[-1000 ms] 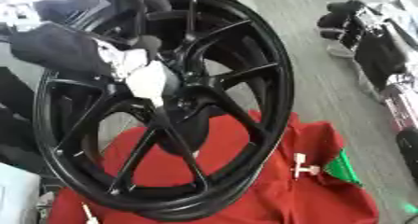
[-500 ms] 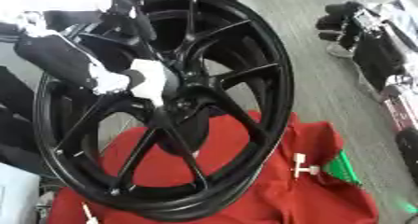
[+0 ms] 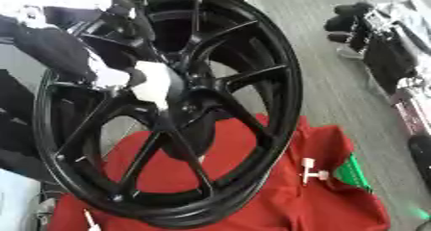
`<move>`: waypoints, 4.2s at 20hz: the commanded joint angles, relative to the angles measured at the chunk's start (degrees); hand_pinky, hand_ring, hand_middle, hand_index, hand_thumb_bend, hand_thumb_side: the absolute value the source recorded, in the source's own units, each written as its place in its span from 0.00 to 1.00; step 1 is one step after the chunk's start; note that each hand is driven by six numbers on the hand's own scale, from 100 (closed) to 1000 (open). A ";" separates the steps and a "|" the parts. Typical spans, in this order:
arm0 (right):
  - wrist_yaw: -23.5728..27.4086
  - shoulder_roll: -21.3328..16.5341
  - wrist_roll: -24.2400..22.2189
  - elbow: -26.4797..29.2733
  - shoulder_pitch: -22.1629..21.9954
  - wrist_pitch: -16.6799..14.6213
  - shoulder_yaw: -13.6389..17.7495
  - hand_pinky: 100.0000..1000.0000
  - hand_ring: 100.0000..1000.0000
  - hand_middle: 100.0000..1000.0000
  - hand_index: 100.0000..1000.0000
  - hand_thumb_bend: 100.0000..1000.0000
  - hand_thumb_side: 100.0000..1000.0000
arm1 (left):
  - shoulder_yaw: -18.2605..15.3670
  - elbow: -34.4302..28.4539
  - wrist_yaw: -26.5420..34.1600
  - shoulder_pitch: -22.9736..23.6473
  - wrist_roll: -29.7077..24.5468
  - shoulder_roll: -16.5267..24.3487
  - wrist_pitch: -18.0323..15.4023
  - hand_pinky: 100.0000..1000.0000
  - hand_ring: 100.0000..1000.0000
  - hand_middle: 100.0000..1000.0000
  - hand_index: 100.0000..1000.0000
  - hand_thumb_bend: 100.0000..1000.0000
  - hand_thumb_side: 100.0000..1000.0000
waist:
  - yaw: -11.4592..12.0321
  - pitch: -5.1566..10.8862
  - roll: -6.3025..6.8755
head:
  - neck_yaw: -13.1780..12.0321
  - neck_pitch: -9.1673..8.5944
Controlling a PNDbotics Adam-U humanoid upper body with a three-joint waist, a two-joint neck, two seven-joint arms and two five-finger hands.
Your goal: Pull the pin out of the wheel hub.
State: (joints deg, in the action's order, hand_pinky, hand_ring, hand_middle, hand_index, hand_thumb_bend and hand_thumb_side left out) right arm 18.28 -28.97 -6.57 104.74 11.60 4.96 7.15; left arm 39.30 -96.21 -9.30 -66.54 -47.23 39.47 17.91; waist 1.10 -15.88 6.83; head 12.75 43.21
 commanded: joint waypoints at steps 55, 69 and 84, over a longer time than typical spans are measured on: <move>-0.81 -1.18 -1.18 0.24 1.05 0.32 -0.68 0.83 0.79 0.63 0.76 0.00 0.75 | 1.65 6.49 -6.91 -1.37 1.77 -5.63 -5.24 0.82 0.75 0.60 0.61 0.19 0.00 | -0.86 0.81 -0.45 | -0.51 -0.61; -0.72 -1.32 -0.82 0.25 0.91 0.37 -0.48 0.83 0.79 0.63 0.76 0.00 0.75 | -3.07 -1.99 -6.27 -0.37 5.60 -0.31 -4.11 0.75 0.64 0.44 0.27 0.07 0.00 | -0.59 0.92 -0.31 | -0.40 -0.24; -0.71 -1.31 0.45 0.75 0.15 -0.13 0.96 0.83 0.79 0.63 0.76 0.00 0.75 | -22.10 -9.12 -3.75 13.61 17.53 12.15 2.25 0.73 0.60 0.44 0.27 0.00 0.00 | 1.82 0.46 -0.87 | 1.34 -0.25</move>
State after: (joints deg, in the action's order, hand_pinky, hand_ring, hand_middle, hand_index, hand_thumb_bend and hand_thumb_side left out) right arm 17.81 -28.97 -6.45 104.44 11.50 4.95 7.42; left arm 19.96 -105.54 -12.86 -52.31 -30.92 48.81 19.41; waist 2.92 -16.23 6.39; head 13.79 42.98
